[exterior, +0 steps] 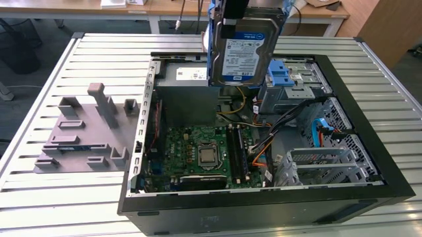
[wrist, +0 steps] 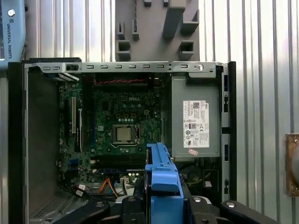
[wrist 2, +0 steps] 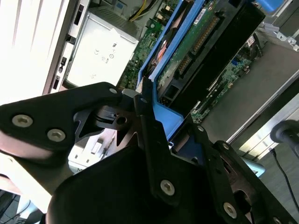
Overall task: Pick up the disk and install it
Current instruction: 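Pick up the disk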
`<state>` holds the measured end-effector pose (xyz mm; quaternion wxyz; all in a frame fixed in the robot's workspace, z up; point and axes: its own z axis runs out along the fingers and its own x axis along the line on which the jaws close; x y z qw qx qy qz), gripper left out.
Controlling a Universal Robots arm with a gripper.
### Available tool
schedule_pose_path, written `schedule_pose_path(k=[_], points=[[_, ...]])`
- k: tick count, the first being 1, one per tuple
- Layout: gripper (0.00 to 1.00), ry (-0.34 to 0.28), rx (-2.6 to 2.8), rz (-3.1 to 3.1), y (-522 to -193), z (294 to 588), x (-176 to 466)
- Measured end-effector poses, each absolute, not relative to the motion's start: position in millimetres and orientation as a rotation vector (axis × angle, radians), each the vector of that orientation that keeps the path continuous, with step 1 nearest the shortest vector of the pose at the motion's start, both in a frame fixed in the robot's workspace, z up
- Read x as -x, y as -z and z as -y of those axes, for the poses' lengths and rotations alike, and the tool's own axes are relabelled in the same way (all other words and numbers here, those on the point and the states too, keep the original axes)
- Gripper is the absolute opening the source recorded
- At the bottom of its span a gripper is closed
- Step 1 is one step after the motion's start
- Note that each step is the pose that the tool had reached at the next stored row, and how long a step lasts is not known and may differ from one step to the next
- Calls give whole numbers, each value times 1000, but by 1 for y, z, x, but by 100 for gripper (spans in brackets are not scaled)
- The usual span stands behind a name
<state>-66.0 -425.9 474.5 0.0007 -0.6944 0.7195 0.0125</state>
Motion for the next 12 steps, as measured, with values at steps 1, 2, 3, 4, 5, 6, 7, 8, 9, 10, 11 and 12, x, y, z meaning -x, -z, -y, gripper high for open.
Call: schedule_pose_path(k=[1,2,3,4,5,6,7,8,9,10,11,12], points=[[37,-39,2180,-2259,-475,427,65],[37,-39,2180,-2259,-474,429,64],[37,-39,2180,-2259,-475,430,64],[37,-39,2180,-2260,-475,431,63],[37,-39,2180,-2260,-474,431,63],[37,-39,2180,-2260,-475,431,63],[37,-39,2180,-2260,-475,431,63],[37,-39,2180,-2260,-475,431,63],[37,-39,2180,-2260,-475,431,63],[37,-39,2180,-2260,-475,431,63],[37,-39,2180,-2260,-475,431,63],[37,-39,2180,-2260,-475,431,63]])
